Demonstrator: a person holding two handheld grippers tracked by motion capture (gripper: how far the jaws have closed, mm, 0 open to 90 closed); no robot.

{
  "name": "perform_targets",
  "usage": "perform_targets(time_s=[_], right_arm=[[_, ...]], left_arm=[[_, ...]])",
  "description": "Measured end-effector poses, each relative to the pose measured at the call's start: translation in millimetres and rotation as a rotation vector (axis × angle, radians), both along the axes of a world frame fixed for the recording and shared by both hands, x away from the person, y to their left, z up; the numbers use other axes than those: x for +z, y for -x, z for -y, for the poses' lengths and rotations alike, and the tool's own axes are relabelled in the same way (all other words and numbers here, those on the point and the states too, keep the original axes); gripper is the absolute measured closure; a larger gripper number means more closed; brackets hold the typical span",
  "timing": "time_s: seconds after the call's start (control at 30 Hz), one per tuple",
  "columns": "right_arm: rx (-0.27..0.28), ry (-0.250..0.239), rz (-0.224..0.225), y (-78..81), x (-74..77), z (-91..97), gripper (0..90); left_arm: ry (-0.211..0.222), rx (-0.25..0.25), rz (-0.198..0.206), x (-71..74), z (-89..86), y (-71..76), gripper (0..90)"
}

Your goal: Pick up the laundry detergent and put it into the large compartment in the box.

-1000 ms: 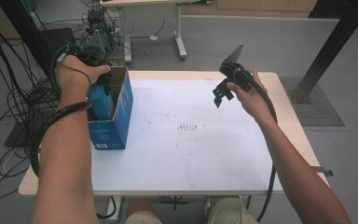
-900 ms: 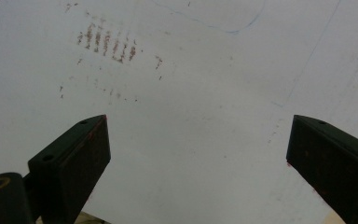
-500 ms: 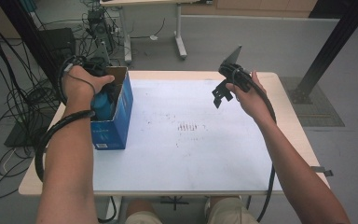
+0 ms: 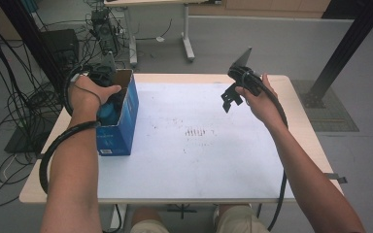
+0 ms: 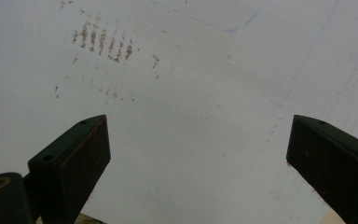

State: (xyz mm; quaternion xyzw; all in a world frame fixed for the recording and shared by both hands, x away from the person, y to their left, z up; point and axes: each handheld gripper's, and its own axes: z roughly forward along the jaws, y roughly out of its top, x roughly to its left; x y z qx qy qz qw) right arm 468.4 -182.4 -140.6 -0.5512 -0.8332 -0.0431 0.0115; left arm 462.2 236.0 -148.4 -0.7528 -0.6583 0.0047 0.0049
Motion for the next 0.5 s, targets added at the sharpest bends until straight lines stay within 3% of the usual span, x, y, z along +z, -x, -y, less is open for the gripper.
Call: perform_targets(time_s=[0.3, 0.5], right_arm=[[0.003, 0.006, -0.002, 0.0, -2.0, -3.7, 5.9], [0.001, 0.010, 0.000, 0.1, -2.8, -5.3, 5.9]], left_arm=[[0.000, -0.019, -0.019, -12.0, -0.3, -0.3, 36.8], [0.005, -0.022, -0.009, -13.7, -0.9, 0.9, 36.8]])
